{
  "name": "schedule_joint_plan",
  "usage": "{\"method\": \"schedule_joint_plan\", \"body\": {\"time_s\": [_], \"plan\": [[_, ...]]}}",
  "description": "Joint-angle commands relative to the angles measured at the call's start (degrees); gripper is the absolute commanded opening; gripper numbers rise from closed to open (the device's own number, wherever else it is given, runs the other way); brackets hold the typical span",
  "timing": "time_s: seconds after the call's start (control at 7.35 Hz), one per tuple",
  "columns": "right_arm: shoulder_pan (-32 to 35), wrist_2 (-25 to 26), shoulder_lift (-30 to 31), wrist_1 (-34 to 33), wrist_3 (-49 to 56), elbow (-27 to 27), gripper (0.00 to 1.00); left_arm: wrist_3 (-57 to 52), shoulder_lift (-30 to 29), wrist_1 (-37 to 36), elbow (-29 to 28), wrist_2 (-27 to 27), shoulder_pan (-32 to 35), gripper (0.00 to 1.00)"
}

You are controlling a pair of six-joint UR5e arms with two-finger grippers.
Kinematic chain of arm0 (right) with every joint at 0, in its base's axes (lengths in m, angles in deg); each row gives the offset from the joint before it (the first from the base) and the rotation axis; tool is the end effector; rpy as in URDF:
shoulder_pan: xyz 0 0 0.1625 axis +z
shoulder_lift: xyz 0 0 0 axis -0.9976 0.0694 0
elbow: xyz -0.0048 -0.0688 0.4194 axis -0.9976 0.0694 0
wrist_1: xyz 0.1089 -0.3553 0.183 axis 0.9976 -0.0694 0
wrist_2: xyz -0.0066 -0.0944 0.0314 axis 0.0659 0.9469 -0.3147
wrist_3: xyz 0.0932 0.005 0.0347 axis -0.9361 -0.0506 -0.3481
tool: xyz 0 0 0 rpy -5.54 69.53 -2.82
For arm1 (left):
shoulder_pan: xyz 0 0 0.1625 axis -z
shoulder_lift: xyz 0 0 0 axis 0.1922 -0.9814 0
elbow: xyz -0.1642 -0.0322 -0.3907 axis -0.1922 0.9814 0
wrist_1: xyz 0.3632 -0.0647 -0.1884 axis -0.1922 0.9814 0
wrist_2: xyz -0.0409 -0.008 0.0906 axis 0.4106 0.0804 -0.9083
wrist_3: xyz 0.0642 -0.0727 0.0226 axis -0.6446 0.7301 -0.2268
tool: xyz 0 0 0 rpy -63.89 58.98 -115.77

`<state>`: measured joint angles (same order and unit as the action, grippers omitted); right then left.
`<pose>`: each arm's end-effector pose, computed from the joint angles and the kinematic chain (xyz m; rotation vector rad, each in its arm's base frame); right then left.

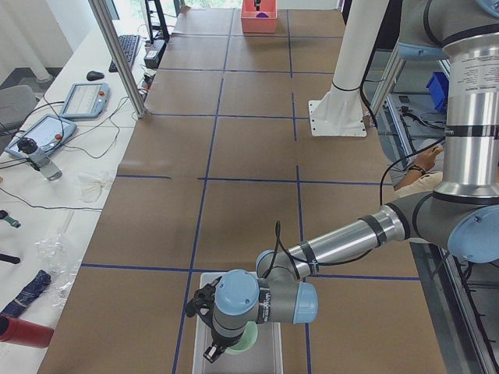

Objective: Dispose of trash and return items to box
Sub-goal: 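Lift the green bowl with the left gripper and carry it into the clear bin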

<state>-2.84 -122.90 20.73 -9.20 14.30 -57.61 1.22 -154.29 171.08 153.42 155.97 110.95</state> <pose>0.0031 -0.4145 0.5584 0.0668 -0.9576 -0.1348 -0.1542 -0.4260 0.8201 0.3065 0.5031 0.5186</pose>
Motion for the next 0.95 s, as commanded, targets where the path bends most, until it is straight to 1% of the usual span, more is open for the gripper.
{"method": "schedule_joint_plan", "body": {"time_s": [0.0, 0.27, 0.41, 0.54, 0.68, 0.82], "plan": [[-0.12, 0.1, -0.05, 0.0, 0.0, 0.07, 1.0, 0.66, -1.46, 2.74, -5.98, -0.98, 0.24, 0.0], [-0.21, 0.1, -0.05, 0.0, 0.0, 0.07, 1.0, 3.03, -1.99, 3.81, -9.25, -0.02, 0.15, 0.0], [-0.21, 0.19, -0.05, 0.0, -0.09, 0.07, 1.0, 5.13, -1.99, 6.0, -10.82, 0.86, 0.06, 0.0], [-0.21, 0.1, -0.05, 0.0, -0.09, -0.02, 1.0, 5.67, -1.91, 6.19, -11.27, 1.22, 0.06, 0.34], [-0.3, 0.1, -0.05, 0.0, -0.09, -0.02, 1.0, 9.33, -1.3, 5.93, -11.28, 7.92, 0.06, 0.99], [-0.3, 0.1, -0.05, 0.09, -0.09, -0.02, 1.0, 11.45, -1.12, 5.93, -9.97, 9.29, -0.02, 1.0]]}}
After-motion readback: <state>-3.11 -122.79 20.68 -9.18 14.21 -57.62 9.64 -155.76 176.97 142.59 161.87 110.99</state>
